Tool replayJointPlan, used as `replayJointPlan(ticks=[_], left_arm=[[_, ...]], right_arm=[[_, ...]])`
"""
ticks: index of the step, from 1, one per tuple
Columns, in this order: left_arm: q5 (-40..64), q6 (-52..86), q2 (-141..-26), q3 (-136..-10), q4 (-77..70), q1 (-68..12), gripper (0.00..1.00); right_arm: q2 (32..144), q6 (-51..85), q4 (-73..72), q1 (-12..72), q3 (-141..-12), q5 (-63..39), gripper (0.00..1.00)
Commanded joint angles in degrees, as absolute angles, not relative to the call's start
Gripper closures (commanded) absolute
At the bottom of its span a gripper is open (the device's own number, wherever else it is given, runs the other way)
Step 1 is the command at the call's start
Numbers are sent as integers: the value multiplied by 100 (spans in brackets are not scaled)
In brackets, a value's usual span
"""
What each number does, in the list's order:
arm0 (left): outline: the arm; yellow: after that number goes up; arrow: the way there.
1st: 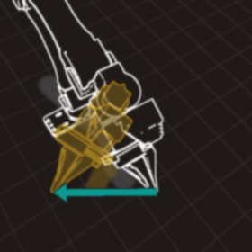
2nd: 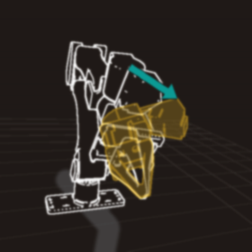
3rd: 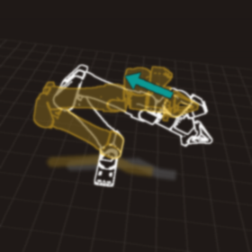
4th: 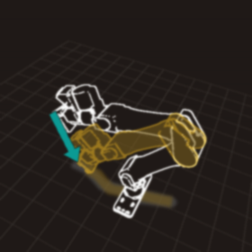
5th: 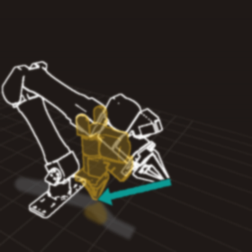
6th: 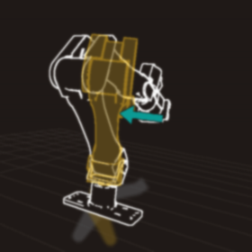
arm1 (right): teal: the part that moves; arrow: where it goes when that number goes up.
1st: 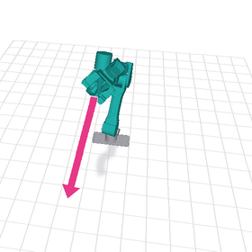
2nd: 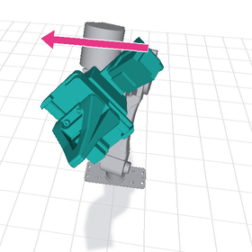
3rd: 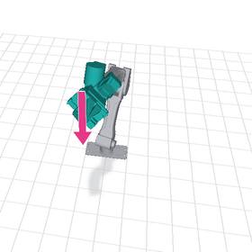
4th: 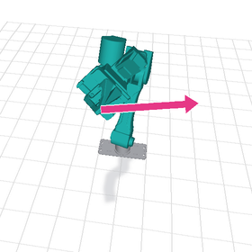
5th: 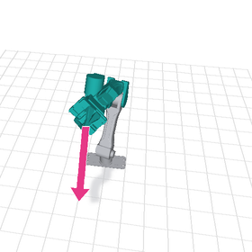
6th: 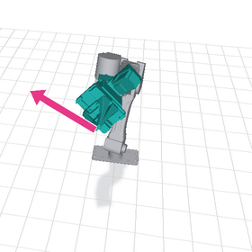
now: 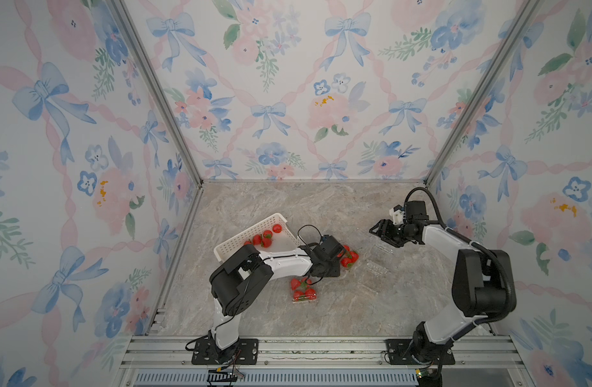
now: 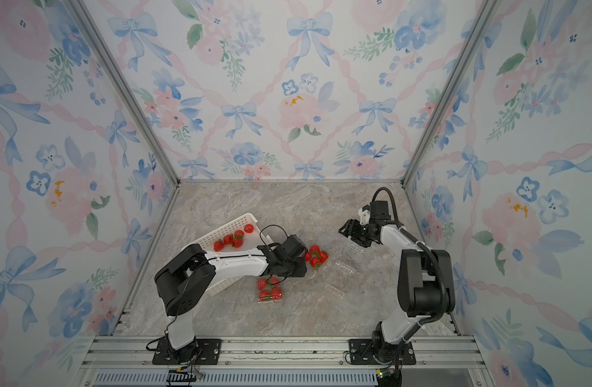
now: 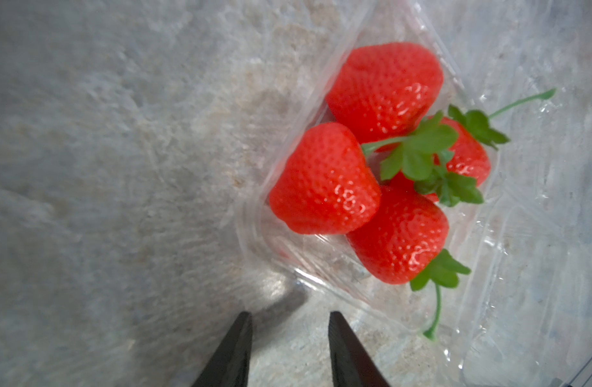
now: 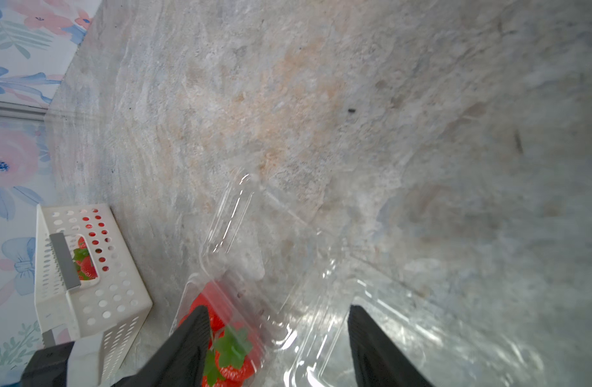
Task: Pack strawberries into containers
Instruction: Close the packing box at the center of the board.
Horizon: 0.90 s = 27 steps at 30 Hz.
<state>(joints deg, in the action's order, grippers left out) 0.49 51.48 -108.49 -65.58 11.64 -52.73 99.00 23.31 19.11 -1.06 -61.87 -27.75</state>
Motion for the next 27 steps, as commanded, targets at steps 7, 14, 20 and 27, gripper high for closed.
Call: replayJointPlan(ticks=[7, 14, 20, 27], left_arm=[[-48, 5122, -10829, -6394, 1195, -5203, 59], [-37, 5117, -10835, -6374, 1195, -5186, 59], [-70, 5124, -10806, -6328, 1195, -5159, 59], [-62, 5124, -10854, -6344, 1193, -5151, 59]], right_arm=[[10957, 1977, 1971, -341, -7040, -3523, 32], [11385, 1846, 2134, -335, -7353, -3709, 32], [11655, 1741, 2264, -335, -7548, -3868, 32], [11816, 1661, 2382, -239, -7669, -4290, 32]])
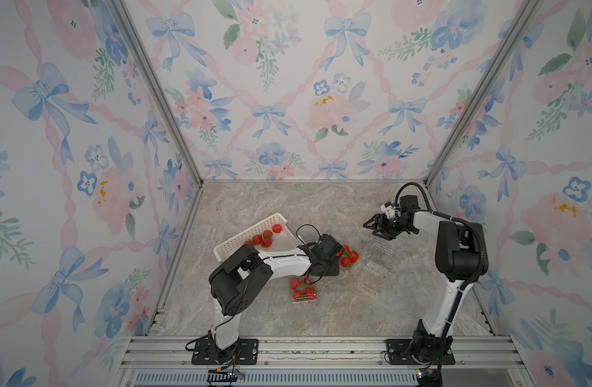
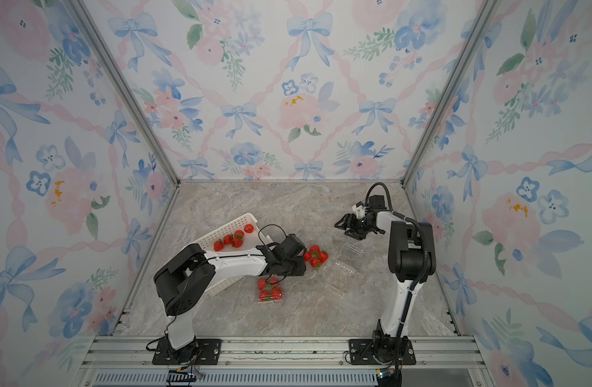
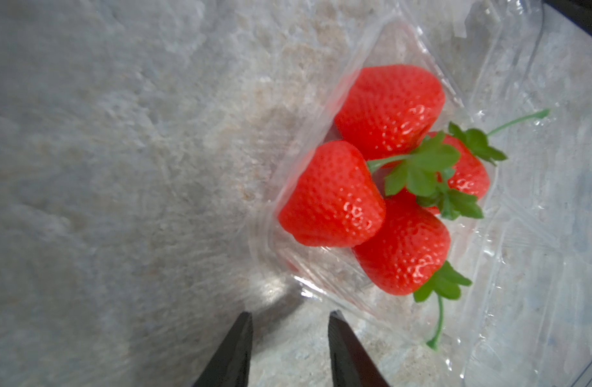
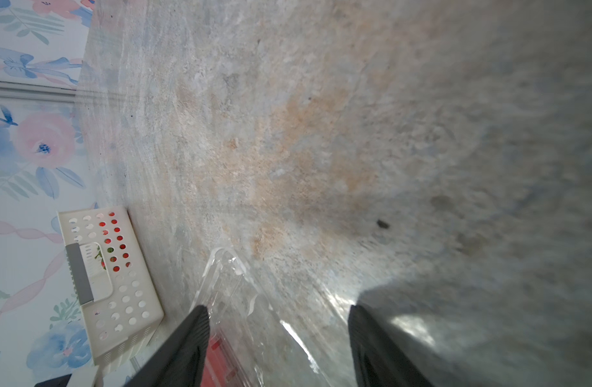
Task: Pack strawberries into containers
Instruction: Close the packing box at the center of the board.
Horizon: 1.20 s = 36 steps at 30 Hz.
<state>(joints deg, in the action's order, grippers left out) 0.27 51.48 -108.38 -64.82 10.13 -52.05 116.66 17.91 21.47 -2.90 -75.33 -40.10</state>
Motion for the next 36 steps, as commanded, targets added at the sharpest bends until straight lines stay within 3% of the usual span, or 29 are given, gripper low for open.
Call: replayJointPlan(ticks=[1, 13, 36], left_arm=[[-69, 5124, -10855, -6341, 1191, -5147, 59], [-70, 5133, -10909, -6328, 1194, -5150, 59], [-70, 5133, -11009, -6276, 1189, -5137, 60]], right_arm=[[11804, 1669, 2386, -229, -7672, -4387, 33], [11199, 2001, 1842, -360, -7077, -5567, 33], [10654, 2357, 1215, -326, -6567, -6253, 34]])
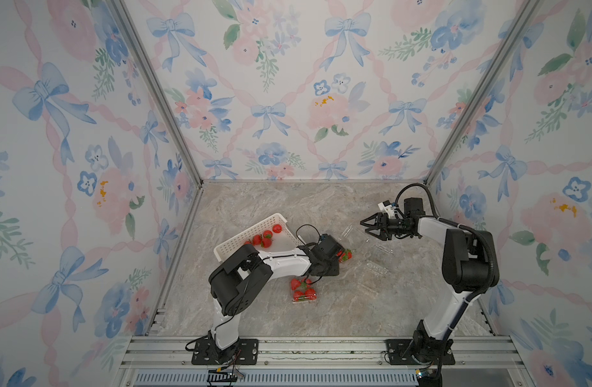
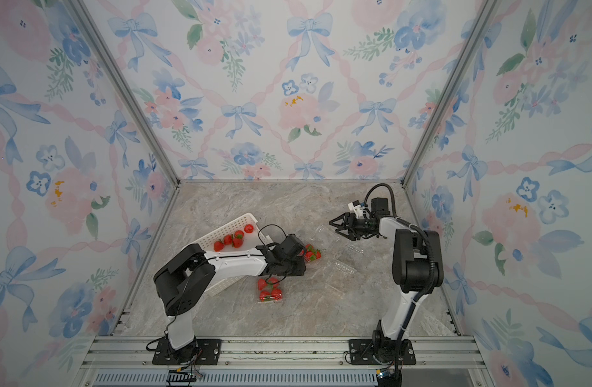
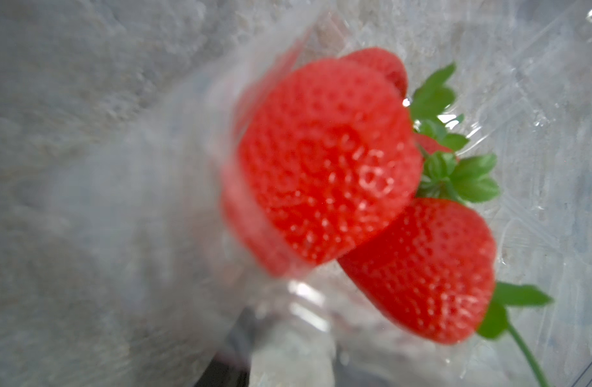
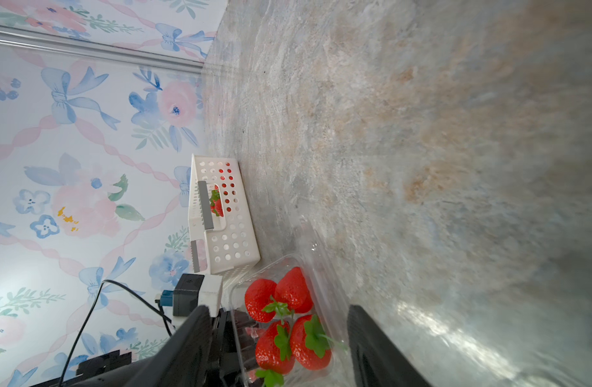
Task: Pack strawberries into containers
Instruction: Close the packing box at the center of the board.
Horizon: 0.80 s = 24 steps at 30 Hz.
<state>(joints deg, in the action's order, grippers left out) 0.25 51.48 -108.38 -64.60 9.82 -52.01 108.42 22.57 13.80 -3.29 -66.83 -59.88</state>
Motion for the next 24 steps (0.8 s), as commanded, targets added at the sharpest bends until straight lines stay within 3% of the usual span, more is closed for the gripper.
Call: replayJointPlan(ticks=[1, 24], left_arm=[[-70, 5133, -10996, -6269, 1187, -5144, 60], [-189, 5168, -10968, -6083, 1187, -5115, 60]], right_arm=[[10652, 2404, 1145, -305, -6544, -6311, 34], [10055, 2839, 560, 233, -6030, -6630, 34]])
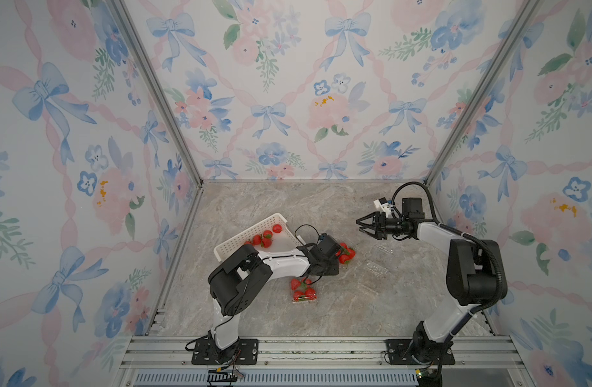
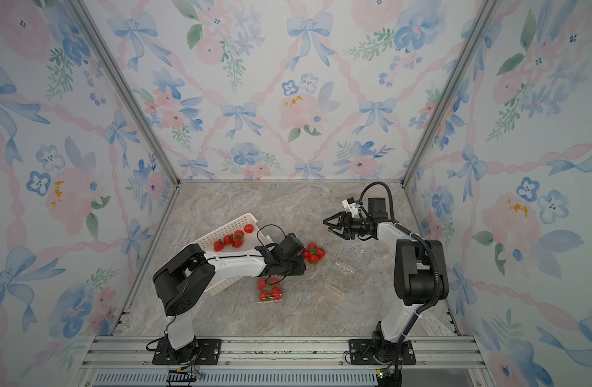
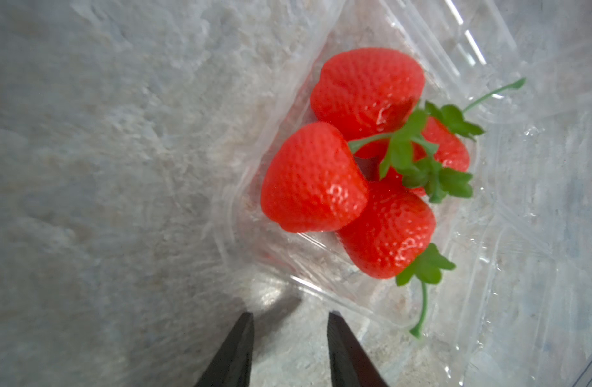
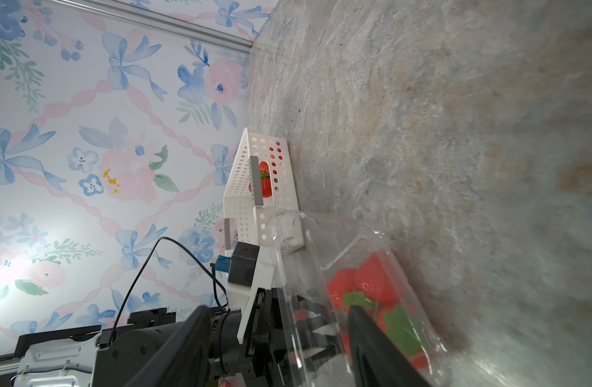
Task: Pack strawberries into containers
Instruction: Close the packing box at the center of the board.
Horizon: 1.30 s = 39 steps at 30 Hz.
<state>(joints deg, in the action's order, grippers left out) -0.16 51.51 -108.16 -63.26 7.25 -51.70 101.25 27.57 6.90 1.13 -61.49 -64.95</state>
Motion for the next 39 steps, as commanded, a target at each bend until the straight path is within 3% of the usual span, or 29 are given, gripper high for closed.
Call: replayJointPlan(ticks=[1, 14, 26, 39], left_arm=[[-193, 5168, -10968, -6076, 1186, -5115, 60], [-406, 5262, -10612, -5818, 1144, -5093, 62], [-671, 5489, -9745, -5430, 934, -5068, 53], [-451, 5468, -9617, -5368, 535, -5065, 48]], right_arm=[[10068, 2877, 515, 276, -6004, -6617, 34], [10121, 3039, 399, 909, -5700, -6195, 36], [10249, 2827, 830, 1364, -5549, -5694, 38], [10512, 2576, 1224, 1586, -5469, -5240, 40]])
